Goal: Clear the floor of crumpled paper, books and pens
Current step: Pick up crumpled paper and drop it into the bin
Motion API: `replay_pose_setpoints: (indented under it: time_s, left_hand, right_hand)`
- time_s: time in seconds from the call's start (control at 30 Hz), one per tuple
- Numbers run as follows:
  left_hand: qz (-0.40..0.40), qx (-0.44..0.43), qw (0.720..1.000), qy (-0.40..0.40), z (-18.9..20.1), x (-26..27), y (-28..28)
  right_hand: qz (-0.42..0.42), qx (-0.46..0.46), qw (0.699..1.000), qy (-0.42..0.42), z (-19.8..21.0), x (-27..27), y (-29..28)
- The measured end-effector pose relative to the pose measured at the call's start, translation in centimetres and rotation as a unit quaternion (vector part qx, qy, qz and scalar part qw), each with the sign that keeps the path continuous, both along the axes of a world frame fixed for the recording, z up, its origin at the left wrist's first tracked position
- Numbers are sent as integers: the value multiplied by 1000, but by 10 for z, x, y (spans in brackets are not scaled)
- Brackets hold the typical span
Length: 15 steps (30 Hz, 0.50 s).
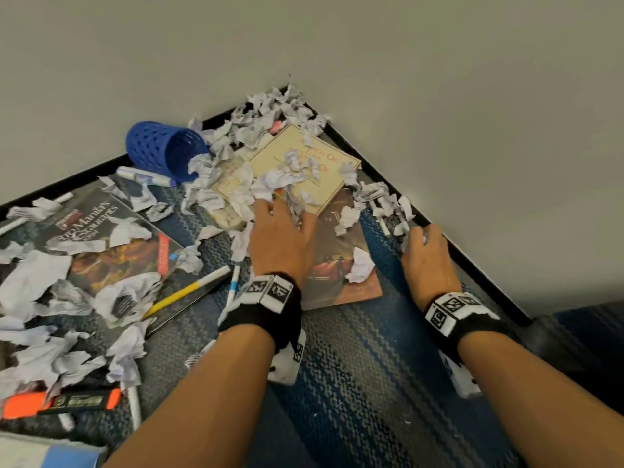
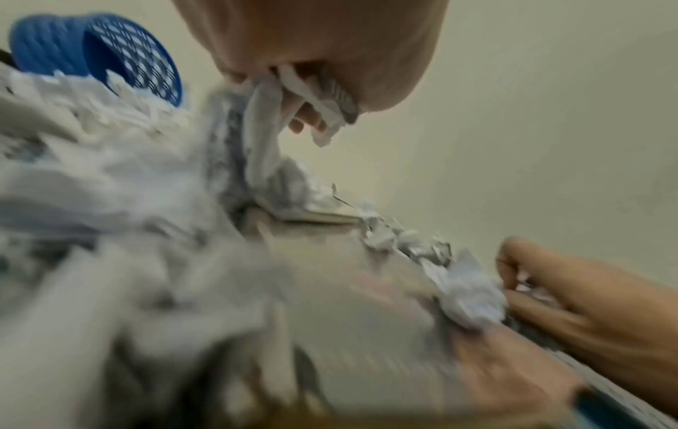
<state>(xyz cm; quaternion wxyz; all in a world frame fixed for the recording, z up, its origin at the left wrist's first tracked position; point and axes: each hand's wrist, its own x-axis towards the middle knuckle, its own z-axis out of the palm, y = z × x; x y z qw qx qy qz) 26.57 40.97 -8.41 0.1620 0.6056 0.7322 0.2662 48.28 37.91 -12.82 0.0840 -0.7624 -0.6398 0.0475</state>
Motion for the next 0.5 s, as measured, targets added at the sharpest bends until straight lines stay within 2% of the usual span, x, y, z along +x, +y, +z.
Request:
replay_pose_setpoints:
  time_s: [0.1, 0.17, 0.27, 0.4, 0.5]
  left_hand:
    - [21, 12, 1000, 13, 6, -26, 14]
    - [5, -25, 998, 61, 5, -41, 16]
    - [-53, -103, 984, 137, -4, -46, 9]
    - [-83, -156, 973, 148, -23, -37, -7]
    - [-85, -143, 959, 231, -26, -30, -27]
  right_hand:
    - [10, 81, 995, 54, 22, -19, 4]
    - [63, 88, 990, 89, 33, -40, 10]
    - [118, 42, 989, 78, 37, -69, 19]
    - [93, -120, 988, 8, 26, -83, 19]
    - [111, -105, 988, -12, 25, -88, -3]
